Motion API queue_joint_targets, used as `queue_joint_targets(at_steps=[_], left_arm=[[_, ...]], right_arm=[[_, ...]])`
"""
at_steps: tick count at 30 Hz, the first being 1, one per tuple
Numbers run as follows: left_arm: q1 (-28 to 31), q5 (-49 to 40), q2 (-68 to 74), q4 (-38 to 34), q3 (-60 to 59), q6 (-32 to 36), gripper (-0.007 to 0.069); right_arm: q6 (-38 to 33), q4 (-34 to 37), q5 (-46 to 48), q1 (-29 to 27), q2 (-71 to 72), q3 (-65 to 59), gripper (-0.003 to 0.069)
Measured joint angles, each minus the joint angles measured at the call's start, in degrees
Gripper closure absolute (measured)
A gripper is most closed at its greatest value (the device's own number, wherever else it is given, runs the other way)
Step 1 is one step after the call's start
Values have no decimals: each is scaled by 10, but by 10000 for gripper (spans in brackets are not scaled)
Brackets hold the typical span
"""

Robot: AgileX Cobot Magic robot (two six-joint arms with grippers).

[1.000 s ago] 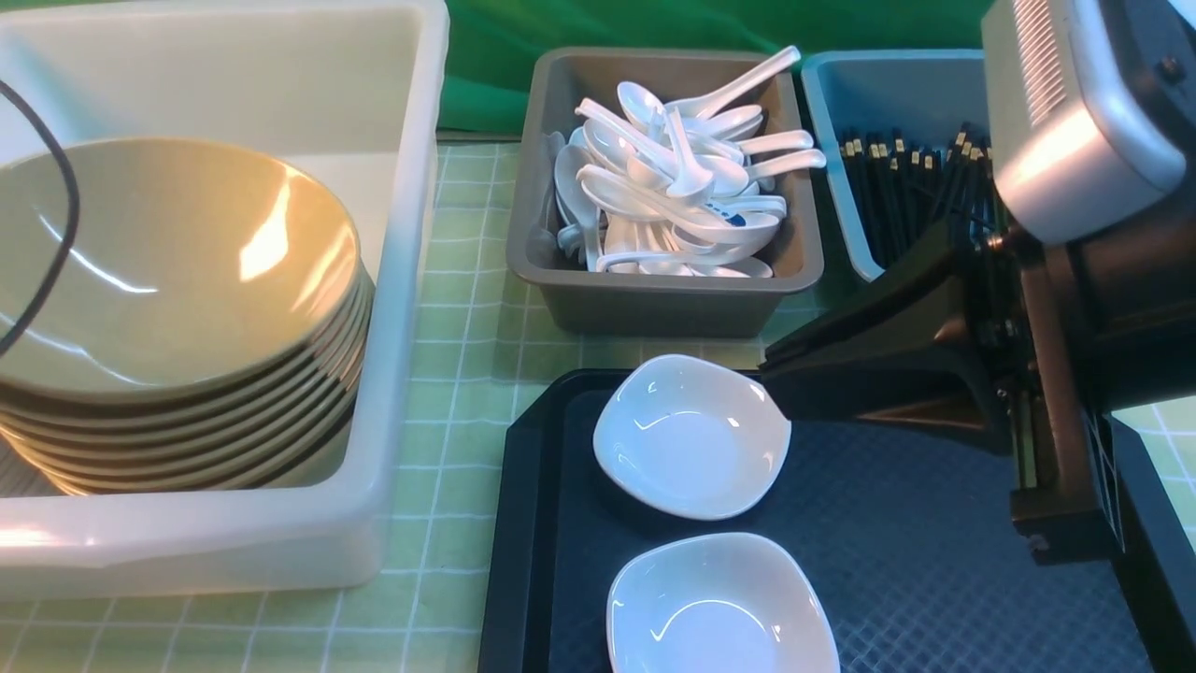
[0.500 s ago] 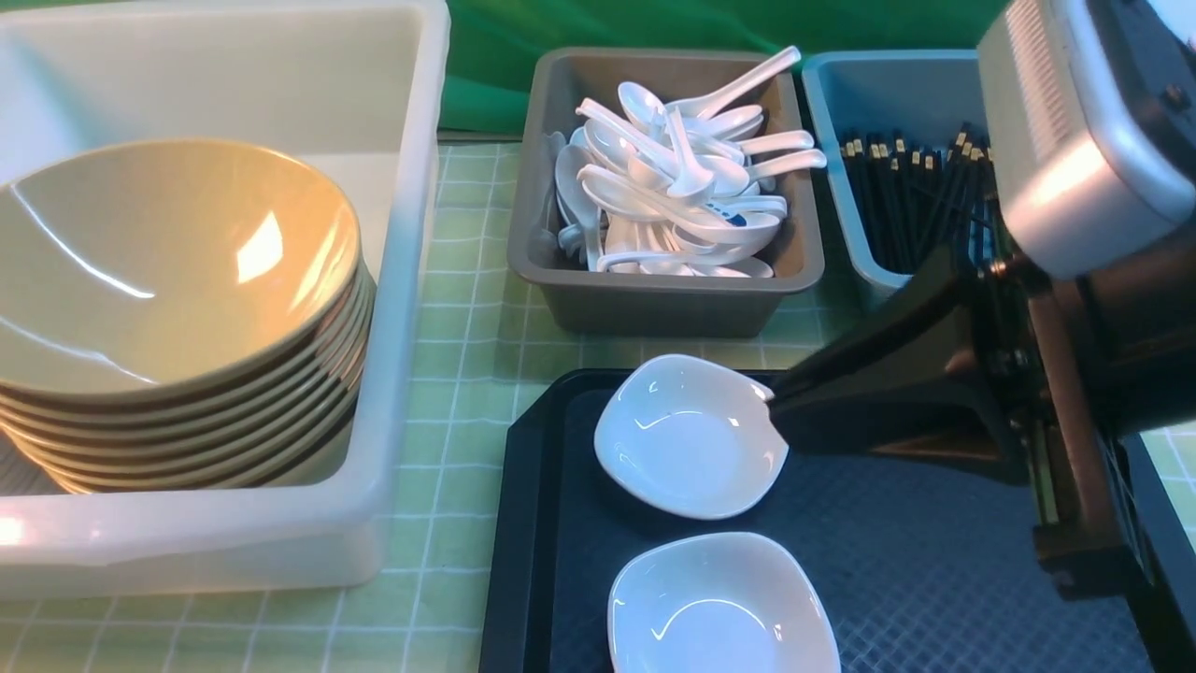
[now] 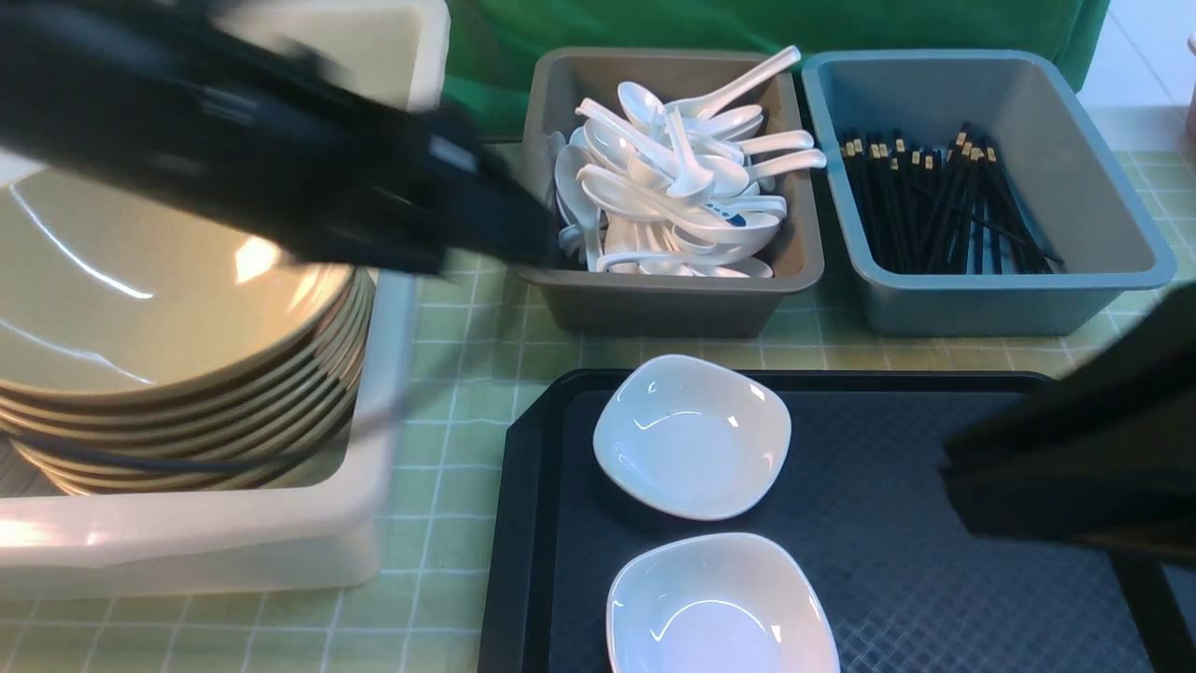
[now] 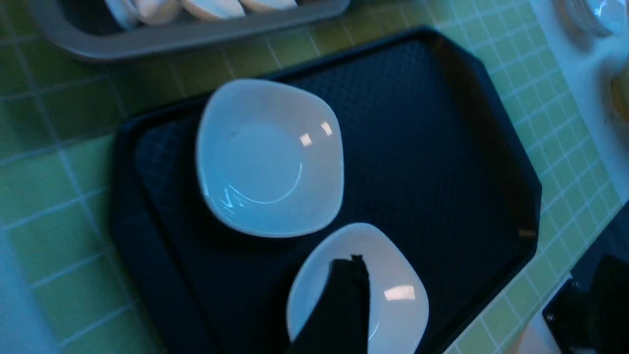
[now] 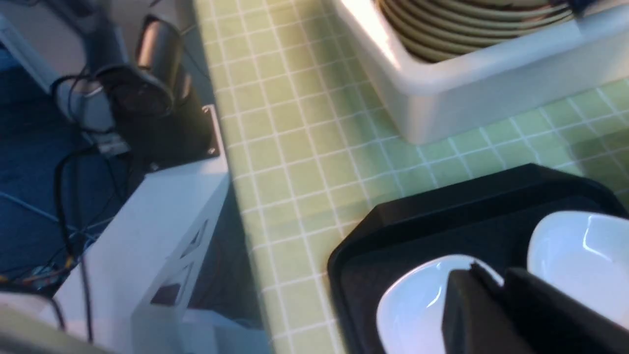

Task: On green table put chopsticks spoon bowls plates into blue grey white boxes.
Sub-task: 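Grasp the small white bowl on the black tray by its rim with the left gripper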

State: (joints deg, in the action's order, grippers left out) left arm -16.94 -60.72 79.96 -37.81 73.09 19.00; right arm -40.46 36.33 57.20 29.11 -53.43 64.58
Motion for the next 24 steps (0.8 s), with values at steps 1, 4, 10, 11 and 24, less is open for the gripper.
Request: queue_joint_targets(at_steps=[1, 4, 10, 11, 24], left_arm=[[-23, 8, 29, 3, 4, 1, 54], [-72, 11, 117, 21, 33, 3, 54], [-99, -23, 250, 87, 129, 5, 54], [-100, -30, 282, 114, 153, 6, 54], [-99, -20, 394, 172, 186, 9, 77]], right_arm=[[0, -1, 8, 0, 8, 0, 569], [1, -2, 23, 0, 30, 0, 564], [1, -6, 25, 0, 44, 0, 558], [1, -7, 25, 0, 44, 0, 558], [1, -8, 27, 0, 47, 0, 549]])
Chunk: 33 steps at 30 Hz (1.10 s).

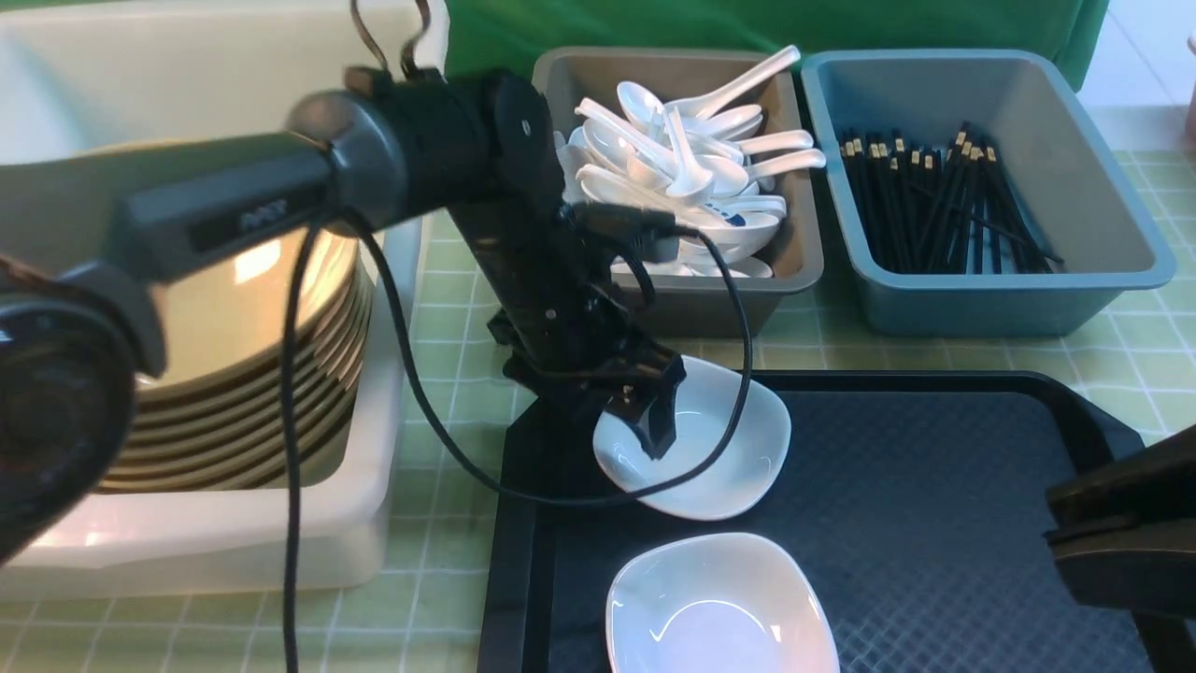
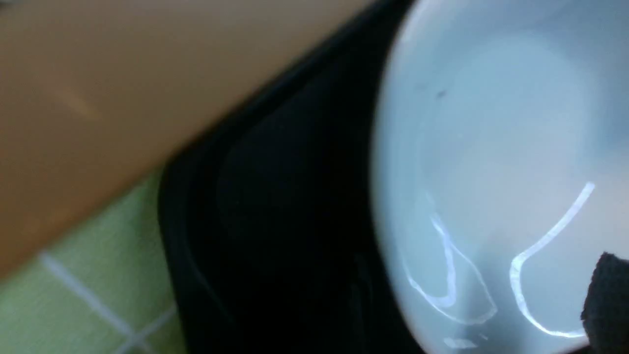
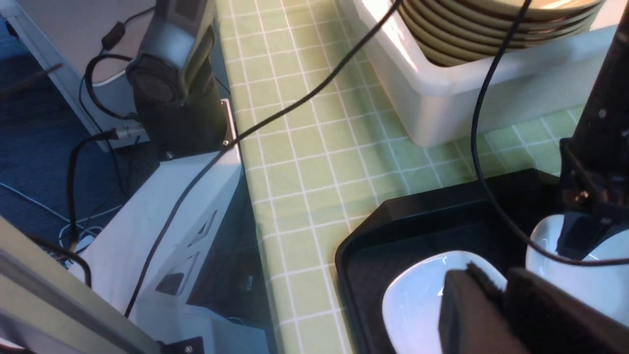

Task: On green table put chopsticks spoon bowls plates into blue grey white boxes.
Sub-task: 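Grasp the small white bowl on the black tray by its rim with the left gripper, then place the white bowl into the white bin with the other dishes with the left gripper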

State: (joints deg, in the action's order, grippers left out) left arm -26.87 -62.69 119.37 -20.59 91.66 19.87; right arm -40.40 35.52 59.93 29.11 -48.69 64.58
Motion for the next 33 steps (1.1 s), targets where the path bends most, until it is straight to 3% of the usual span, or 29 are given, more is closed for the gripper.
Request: queue_joint_targets(at_steps=[2, 5, 6, 8, 11, 22, 27, 30, 32, 33], left_arm=[[0, 1, 12, -7, 0, 0, 118], [0, 3, 24, -19, 0, 0, 268], [0, 3, 24, -21, 0, -1, 281], [3, 5, 25, -29, 2, -17, 478], [13, -6, 22, -62, 6, -29, 591], [87, -64, -147, -105, 6, -19, 609], [194, -76, -302, -109, -2, -27, 609], [309, -79, -407, -85, -40, -48, 609], [399, -85, -472, -52, -77, -66, 609], [408, -85, -478, -48, -81, -69, 609]], right_arm=[[0, 0, 0, 0, 0, 0, 545], [0, 0, 0, 0, 0, 0, 542], [0, 0, 0, 0, 0, 0, 542], [-1, 0, 0, 0, 0, 0, 539], [-2, 0, 0, 0, 0, 0, 537], [-31, 0, -30, 0, 0, 0, 528], [-46, 5, -95, 0, -3, 0, 528], [-94, 41, -130, 0, -22, 0, 524], [-164, 92, -121, 0, -48, 7, 521], [-170, 103, -117, 0, -55, 9, 521]])
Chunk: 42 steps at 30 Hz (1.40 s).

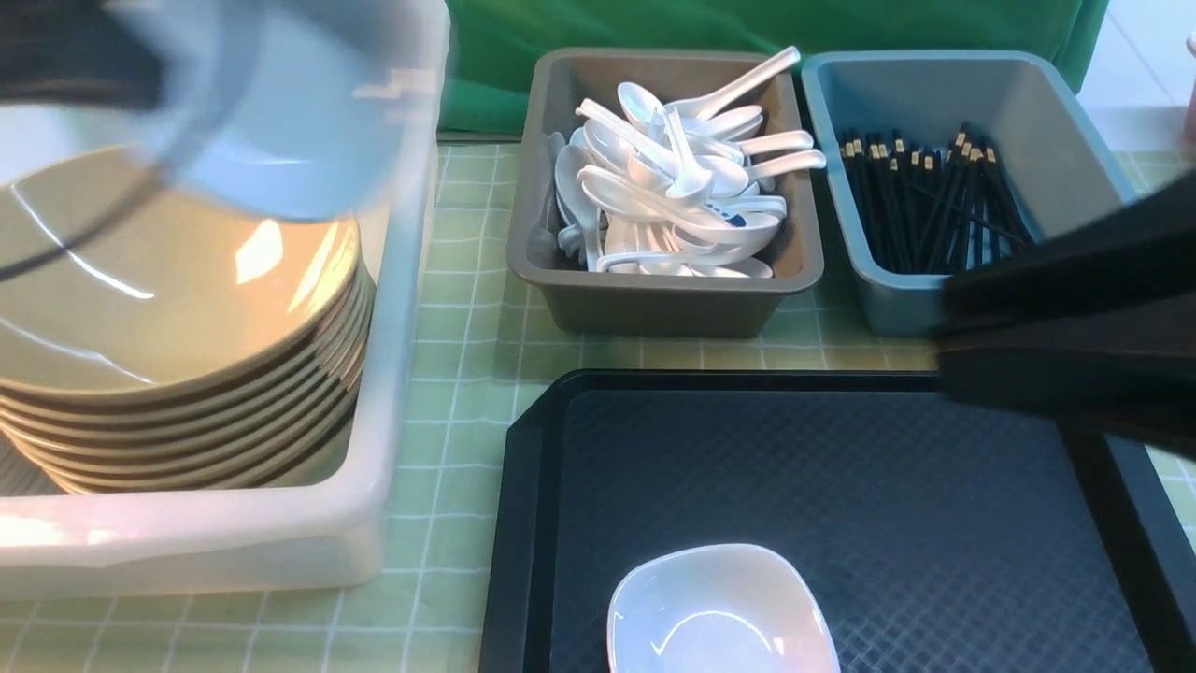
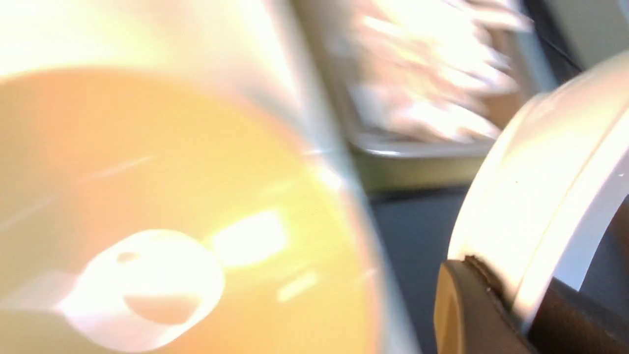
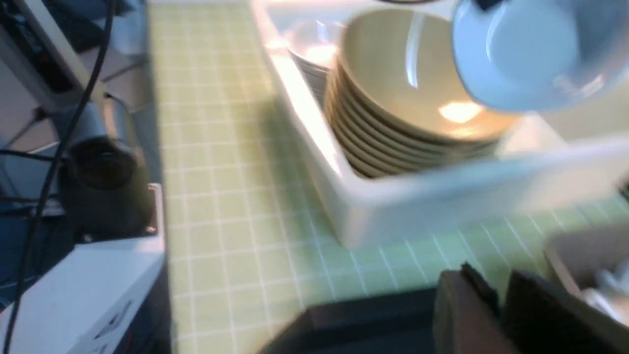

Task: On green table put chopsticks spoon bowls plates into blue grey white boxes.
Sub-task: 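Place the white bowl into the white bin with the other dishes with the left gripper, then grasp the small white bowl on the black tray by its rim with the left gripper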

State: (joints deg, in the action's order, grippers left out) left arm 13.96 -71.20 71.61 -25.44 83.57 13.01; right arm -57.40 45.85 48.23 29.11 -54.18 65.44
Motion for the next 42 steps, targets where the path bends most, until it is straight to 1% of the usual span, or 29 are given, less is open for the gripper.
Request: queue_joint_targets(at_steps=[1, 2, 3, 4, 6, 7, 9, 12, 14, 15, 19, 25, 29, 30, 32, 38, 39, 40, 41, 42], left_arm=[[71, -2, -37, 23, -30, -9, 609], [117, -5, -54, 33, -49, -12, 609], [126, -5, -59, 36, -56, -12, 609], [186, -9, -71, 41, -77, -16, 609], [270, -10, -74, 36, -102, -23, 609], [302, -4, -71, 28, -106, -24, 609], [348, 10, -60, 8, -109, -27, 609], [387, 20, -40, -11, -109, -28, 609], [398, 21, -22, -7, -109, -30, 609], [401, 25, -6, 7, -109, -38, 609], [405, 43, 36, 31, -109, -64, 609], [404, 51, 105, 24, -109, -80, 609], [385, 51, 132, 23, -109, -83, 607], [366, 51, 139, 23, -109, -84, 605], [350, 51, 141, 25, -109, -87, 598], [324, 53, 146, 75, -109, -139, 482], [324, 53, 146, 93, -109, -158, 435], [324, 52, 146, 105, -108, -168, 405], [324, 47, 146, 119, -105, -183, 349], [324, 46, 146, 121, -104, -185, 342]], right_arm=[[-42, 35, 20, 1, -27, 18, 519], [-60, 55, 31, 4, -49, 36, 518], [-65, 60, 32, 6, -58, 44, 517], [-79, 72, 42, 14, -91, 76, 517], [-90, 77, 54, 35, -143, 129, 515], [-94, 77, 58, 46, -165, 156, 515], [-99, 77, 71, 63, -197, 203, 514], [-100, 78, 93, 90, -242, 258, 513], [-100, 79, 97, 105, -260, 279, 511], [-100, 79, 98, 113, -267, 284, 510], [-100, 78, 104, 120, -271, 288, 507], [-99, 78, 107, 120, -271, 288, 507], [-99, 78, 108, 120, -271, 288, 505], [-98, 74, 108, 120, -271, 288, 503], [-98, 70, 108, 120, -271, 288, 501], [-88, 68, 108, 120, -271, 288, 496], [-87, 67, 109, 120, -271, 288, 496], [-87, 66, 109, 120, -271, 288, 496], [-86, 66, 109, 120, -271, 288, 495], [-86, 66, 109, 120, -271, 288, 495]])
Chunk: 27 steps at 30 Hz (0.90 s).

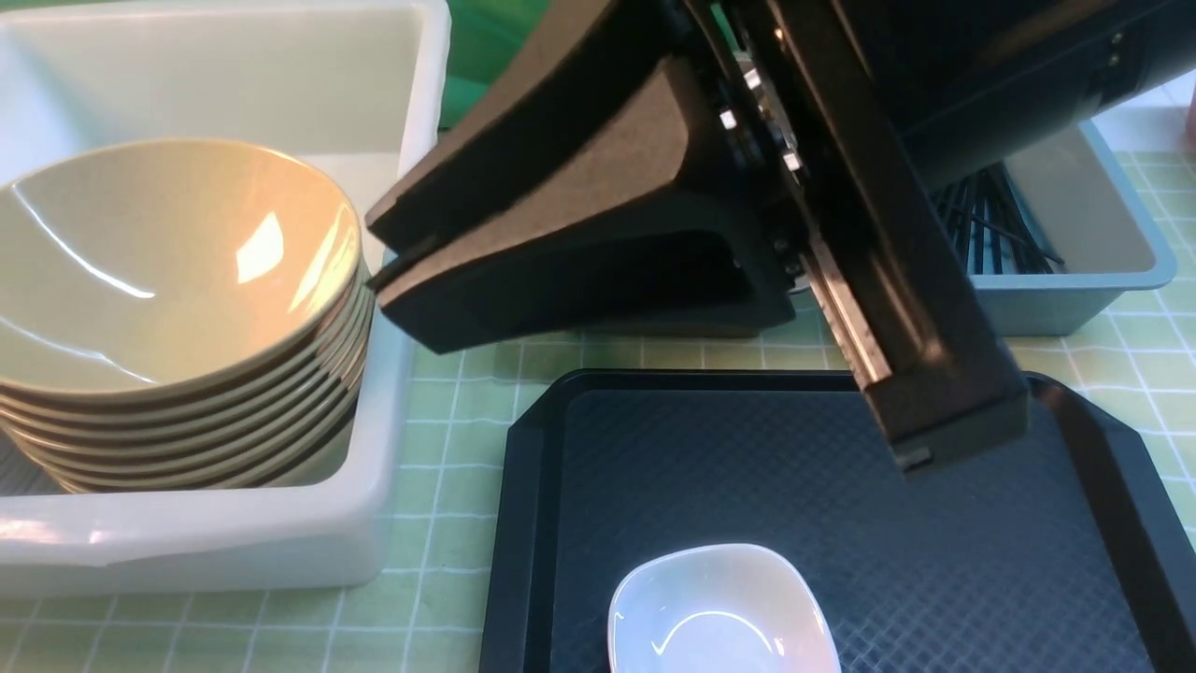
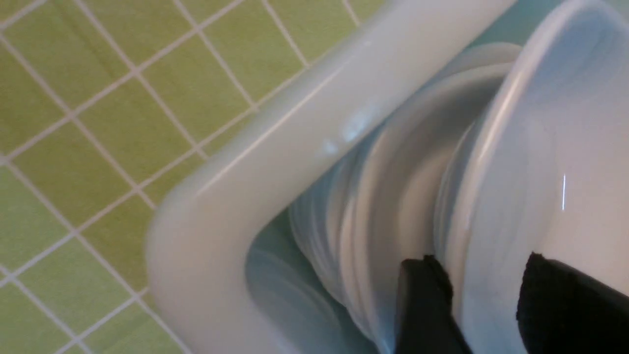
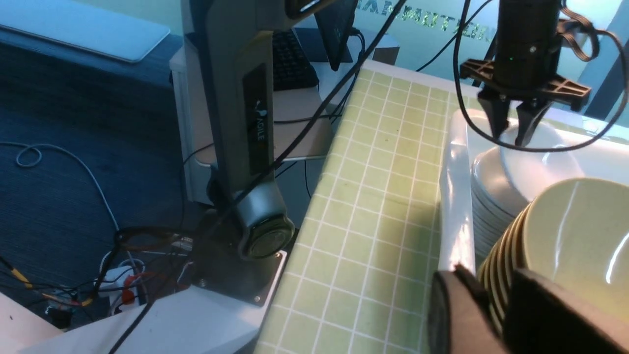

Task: On green table put chopsticks spoon bowls plates into blue grey white boxes.
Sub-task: 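Grasp the small white bowl on the black tray by its rim with the left gripper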

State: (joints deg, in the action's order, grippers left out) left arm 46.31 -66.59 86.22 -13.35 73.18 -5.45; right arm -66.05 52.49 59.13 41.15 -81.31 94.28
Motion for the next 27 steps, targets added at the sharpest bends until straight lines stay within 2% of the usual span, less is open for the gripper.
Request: queue_joint_targets(at_steps=[1, 3, 8, 11, 13, 14, 16, 17, 18, 20, 22, 24, 25, 26, 27], left_arm=[[0, -12, 0, 11, 9, -8, 276], [0, -29, 0, 11, 24, -8, 209], [0, -37, -25, -16, 51, 19, 88], [-8, -39, -74, -49, 52, 35, 63], [-52, -39, -126, -95, 53, 90, 64], [-58, -39, -130, -99, 53, 96, 64], [-154, -40, -166, -155, 53, 170, 64], [-173, -41, -170, -159, 53, 182, 64], [-235, -44, -177, -173, 53, 211, 64], [-330, -45, -179, -185, 47, 237, 64], [-462, -45, -167, -187, 23, 249, 64], [-509, -45, -156, -187, 11, 252, 64], [-587, -36, -126, -184, -9, 253, 64], [-595, -35, -123, -183, -11, 253, 64], [-647, -27, -91, -180, -21, 251, 64]], right_arm=[[0, -1, 3, 0, 0, 0, 493], [1, -5, 7, 0, 0, 0, 490], [27, -63, 11, 0, 7, 0, 486], [73, -128, 3, 0, 22, 0, 486], [112, -193, 4, 0, 40, 0, 486], [116, -206, 4, 0, 43, 0, 486], [166, -292, 31, 0, 60, 0, 486], [169, -299, 37, 0, 61, -1, 486], [196, -353, 59, 0, 73, -8, 484], [227, -395, 75, 0, 94, -31, 479], [242, -416, 70, 0, 122, -79, 475], [244, -419, 61, 0, 142, -109, 474], [245, -424, 43, 0, 173, -148, 472], [246, -426, 38, 0, 176, -157, 472], [254, -440, 24, 0, 199, -180, 470]])
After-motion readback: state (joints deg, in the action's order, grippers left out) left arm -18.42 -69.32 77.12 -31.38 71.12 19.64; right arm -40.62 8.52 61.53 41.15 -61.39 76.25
